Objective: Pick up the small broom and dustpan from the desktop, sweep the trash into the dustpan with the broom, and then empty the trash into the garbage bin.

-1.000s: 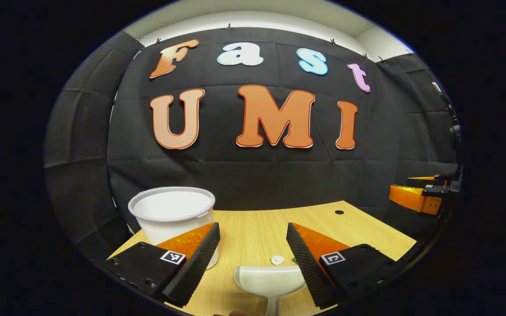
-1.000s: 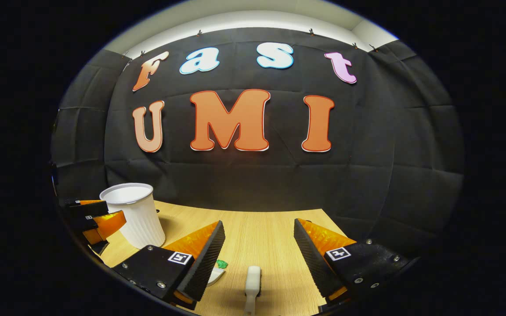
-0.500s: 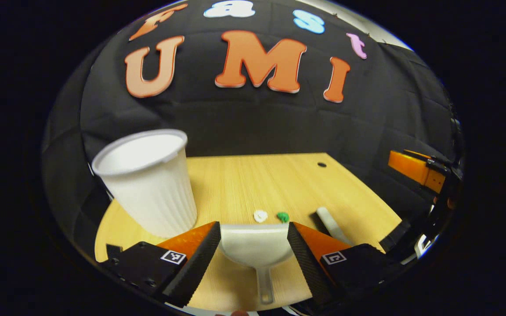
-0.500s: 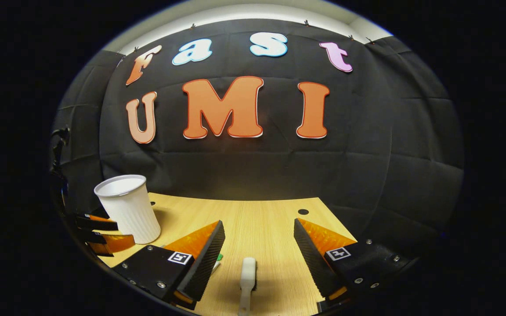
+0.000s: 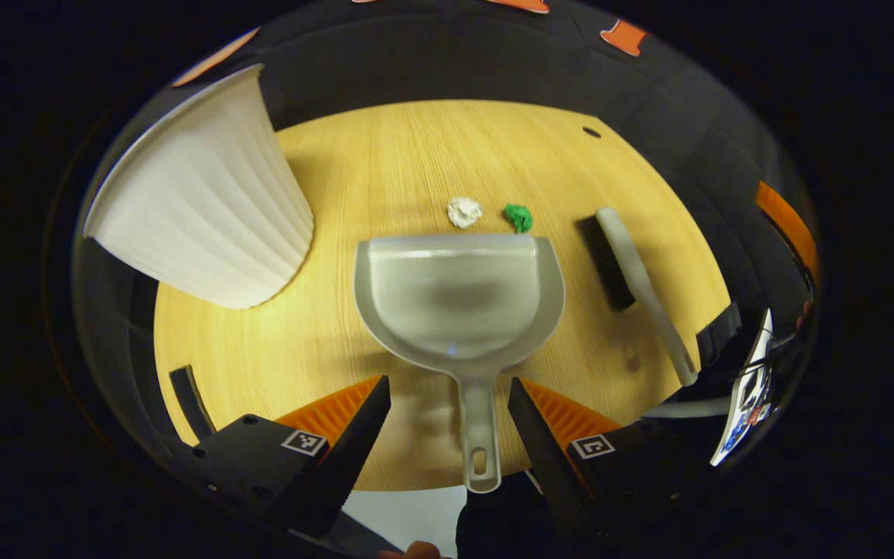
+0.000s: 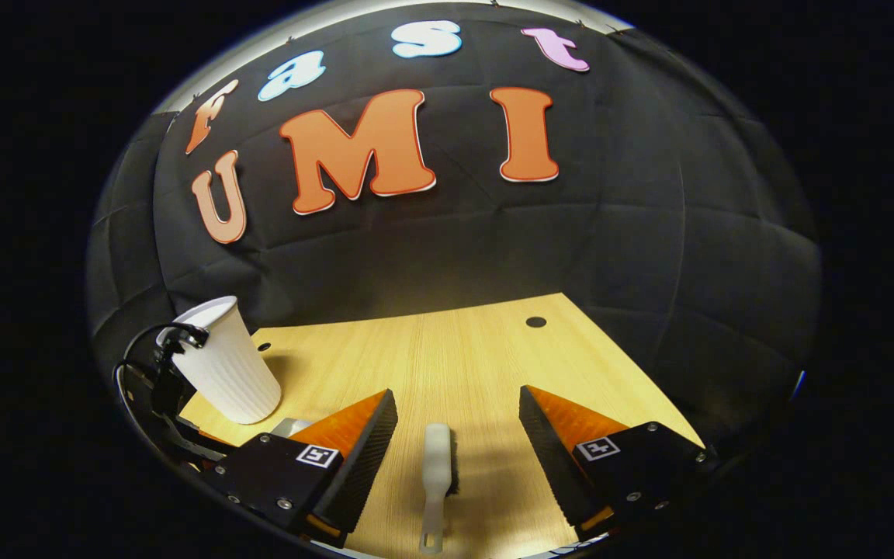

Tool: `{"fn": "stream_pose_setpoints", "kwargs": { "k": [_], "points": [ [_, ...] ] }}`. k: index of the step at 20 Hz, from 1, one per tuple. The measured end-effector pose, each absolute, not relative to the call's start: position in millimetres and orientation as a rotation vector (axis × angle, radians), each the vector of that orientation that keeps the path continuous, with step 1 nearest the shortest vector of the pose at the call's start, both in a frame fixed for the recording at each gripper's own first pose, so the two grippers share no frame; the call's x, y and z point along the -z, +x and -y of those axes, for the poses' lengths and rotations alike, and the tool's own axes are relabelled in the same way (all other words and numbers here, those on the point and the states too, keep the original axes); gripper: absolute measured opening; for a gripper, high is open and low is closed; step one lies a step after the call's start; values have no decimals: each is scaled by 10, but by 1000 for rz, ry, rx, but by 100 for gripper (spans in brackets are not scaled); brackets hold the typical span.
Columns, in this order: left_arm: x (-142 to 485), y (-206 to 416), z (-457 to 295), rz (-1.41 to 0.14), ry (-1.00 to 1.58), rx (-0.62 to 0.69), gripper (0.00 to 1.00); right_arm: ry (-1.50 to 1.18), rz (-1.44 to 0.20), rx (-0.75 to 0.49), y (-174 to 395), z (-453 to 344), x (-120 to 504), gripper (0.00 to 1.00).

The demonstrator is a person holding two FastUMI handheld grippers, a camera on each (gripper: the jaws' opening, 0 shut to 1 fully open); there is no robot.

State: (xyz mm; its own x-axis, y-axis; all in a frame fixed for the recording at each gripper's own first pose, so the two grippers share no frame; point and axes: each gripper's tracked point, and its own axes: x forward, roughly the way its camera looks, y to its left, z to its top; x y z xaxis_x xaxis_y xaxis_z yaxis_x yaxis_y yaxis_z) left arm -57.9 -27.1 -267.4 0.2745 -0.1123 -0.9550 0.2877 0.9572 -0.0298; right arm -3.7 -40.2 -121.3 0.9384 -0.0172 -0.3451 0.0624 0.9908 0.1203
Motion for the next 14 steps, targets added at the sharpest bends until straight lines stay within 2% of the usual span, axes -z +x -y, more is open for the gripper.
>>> {"fn": "stream_pose_setpoints", "kwargs": {
  "k": [4,10,11,12,14],
  "points": [
    [2998,-626,311,-1440,146,246,98,94,-391,44,33,561,1361,95],
    [3368,-443,286,-1540,119,181,98,92,-499,-17,119,586,1641,95],
    [3340,-501,313,-1552,116,181,96,72,-530,-23,105,606,1718,95],
    [3353,-510,334,-1555,105,183,83,62,-557,-39,91,606,1769,95],
    [3367,-521,367,-1568,96,187,68,77,-609,-90,90,521,1848,95]
  ]
}}
